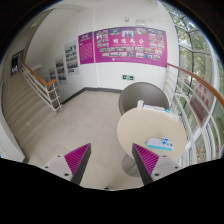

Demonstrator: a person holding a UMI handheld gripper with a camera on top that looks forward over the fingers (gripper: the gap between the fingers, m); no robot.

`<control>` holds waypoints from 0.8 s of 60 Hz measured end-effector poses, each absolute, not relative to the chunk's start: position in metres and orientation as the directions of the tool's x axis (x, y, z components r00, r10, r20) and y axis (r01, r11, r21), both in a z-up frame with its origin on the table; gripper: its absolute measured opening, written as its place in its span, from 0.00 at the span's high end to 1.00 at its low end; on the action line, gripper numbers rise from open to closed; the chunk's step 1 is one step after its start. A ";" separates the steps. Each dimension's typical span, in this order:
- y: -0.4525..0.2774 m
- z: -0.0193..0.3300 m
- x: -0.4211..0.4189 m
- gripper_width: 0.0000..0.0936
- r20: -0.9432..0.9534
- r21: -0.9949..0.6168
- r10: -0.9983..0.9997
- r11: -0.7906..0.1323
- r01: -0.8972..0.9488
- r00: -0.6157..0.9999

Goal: Unplug charger

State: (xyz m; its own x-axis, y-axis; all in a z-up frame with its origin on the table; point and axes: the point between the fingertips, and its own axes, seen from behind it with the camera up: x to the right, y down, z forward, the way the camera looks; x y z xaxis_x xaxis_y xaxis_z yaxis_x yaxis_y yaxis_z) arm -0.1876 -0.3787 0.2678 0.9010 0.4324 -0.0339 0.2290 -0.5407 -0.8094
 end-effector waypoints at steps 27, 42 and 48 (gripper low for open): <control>-0.317 0.114 -0.080 0.09 -0.004 -0.757 0.219 -0.638 0.141 0.976; -0.185 0.063 0.018 0.09 0.091 -0.839 0.018 -0.538 0.086 0.996; -0.138 0.049 0.042 0.09 0.090 -0.854 -0.020 -0.515 0.067 0.996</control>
